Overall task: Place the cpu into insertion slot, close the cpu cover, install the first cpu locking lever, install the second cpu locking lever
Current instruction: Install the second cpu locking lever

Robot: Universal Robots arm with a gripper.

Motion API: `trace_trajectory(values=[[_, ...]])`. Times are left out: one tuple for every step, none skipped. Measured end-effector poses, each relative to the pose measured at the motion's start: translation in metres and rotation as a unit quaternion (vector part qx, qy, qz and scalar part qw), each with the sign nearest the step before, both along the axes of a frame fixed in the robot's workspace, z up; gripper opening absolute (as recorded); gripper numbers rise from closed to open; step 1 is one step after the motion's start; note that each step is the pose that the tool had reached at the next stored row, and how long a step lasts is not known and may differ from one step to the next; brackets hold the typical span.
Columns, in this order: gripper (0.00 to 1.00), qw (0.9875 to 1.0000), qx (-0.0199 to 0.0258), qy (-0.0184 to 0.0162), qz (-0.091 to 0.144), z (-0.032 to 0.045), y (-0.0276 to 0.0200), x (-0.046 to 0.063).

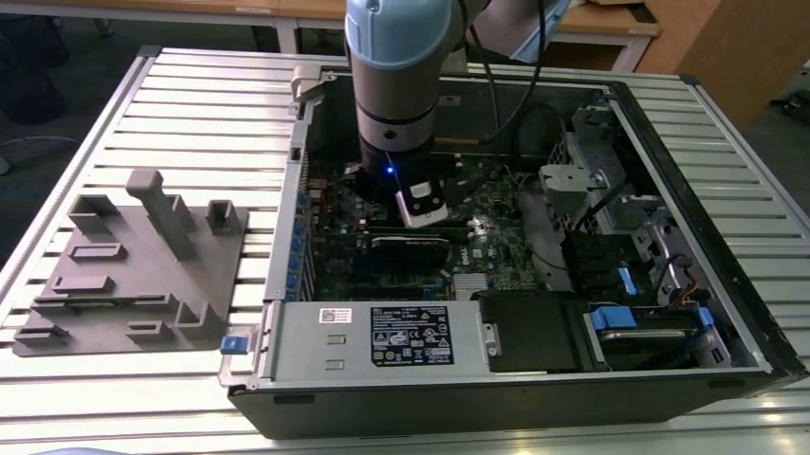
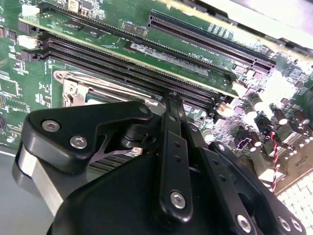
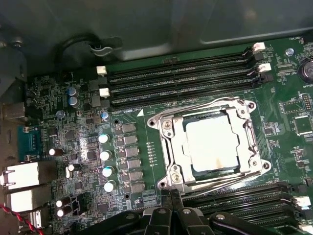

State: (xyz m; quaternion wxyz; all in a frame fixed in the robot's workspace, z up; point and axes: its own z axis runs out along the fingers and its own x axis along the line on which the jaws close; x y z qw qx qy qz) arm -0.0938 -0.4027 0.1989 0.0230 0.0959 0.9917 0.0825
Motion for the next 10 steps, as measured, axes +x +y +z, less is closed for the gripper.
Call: trace_trajectory(values=[[0.11, 1.0, 0.0001, 0.0, 0.0, -0.0001, 0.0, -0.0001], [0.11, 1.0, 0.0005, 0.0, 0.0, -0.0001, 0.0001, -0.0002], [0.11, 1.0, 0.001, 0.0, 0.0, -0.0002, 0.0002, -0.0002], [0.11, 1.0, 0.0017, 0.0, 0.0, -0.0002, 0.0003, -0.0002], [0.11, 1.0, 0.003, 0.0, 0.0, -0.0002, 0.0004, -0.0003], [0.11, 1.0, 0.0045, 0.0, 0.0, -0.0002, 0.0006, -0.0004], [0.11, 1.0, 0.006, 0.0, 0.0, -0.0003, 0.0007, -0.0004], [0.11, 1.0, 0.0077, 0.0, 0.0, -0.0004, 0.0007, -0.0003], [0.11, 1.0, 0.0095, -0.0001, 0.0, -0.0006, 0.0008, -0.0003], [0.11, 0.9999, 0.0107, -0.0001, 0.0, -0.0008, 0.001, -0.0004]])
